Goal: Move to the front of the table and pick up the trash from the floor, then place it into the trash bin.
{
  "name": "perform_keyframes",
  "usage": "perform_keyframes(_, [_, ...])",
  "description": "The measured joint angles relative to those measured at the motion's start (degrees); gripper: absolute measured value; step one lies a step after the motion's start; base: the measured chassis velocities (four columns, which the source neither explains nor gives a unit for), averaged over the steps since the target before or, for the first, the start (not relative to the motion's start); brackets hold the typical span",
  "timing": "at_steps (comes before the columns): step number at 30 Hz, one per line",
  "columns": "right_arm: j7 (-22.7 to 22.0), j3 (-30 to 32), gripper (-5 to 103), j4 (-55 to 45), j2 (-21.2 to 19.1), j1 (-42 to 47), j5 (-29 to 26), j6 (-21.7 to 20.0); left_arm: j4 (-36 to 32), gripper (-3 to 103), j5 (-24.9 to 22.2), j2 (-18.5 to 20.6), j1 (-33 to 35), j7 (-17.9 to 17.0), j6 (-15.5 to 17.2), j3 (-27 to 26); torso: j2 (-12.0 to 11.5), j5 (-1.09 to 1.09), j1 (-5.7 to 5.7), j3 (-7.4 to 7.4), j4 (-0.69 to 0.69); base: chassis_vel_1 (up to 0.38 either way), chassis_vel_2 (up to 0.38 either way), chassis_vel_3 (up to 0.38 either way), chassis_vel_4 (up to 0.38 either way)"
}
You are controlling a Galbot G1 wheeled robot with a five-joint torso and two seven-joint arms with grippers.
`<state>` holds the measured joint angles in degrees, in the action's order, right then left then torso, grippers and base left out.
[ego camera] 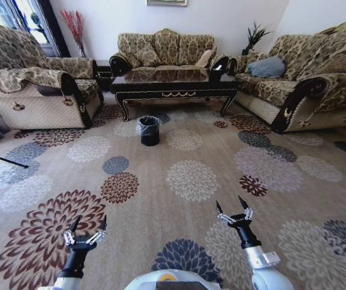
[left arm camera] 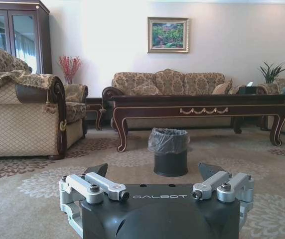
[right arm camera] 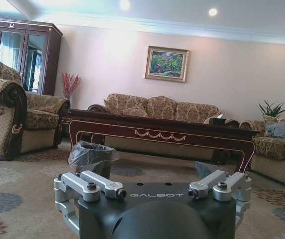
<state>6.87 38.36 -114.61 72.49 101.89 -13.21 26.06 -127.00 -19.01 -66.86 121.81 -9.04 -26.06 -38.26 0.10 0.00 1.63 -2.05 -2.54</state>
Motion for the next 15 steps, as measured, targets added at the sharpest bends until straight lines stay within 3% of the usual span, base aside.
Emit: perform_keyframes(15, [0.00,0.00,100,0.00,0.00,0.00,0.00,0.00,0.00,100,0.00,0.00,0.00,0.00,0.00,0.00,3.36,0.00,0.02,-3.28,0.00,0.000,0.000,0.000,0.000])
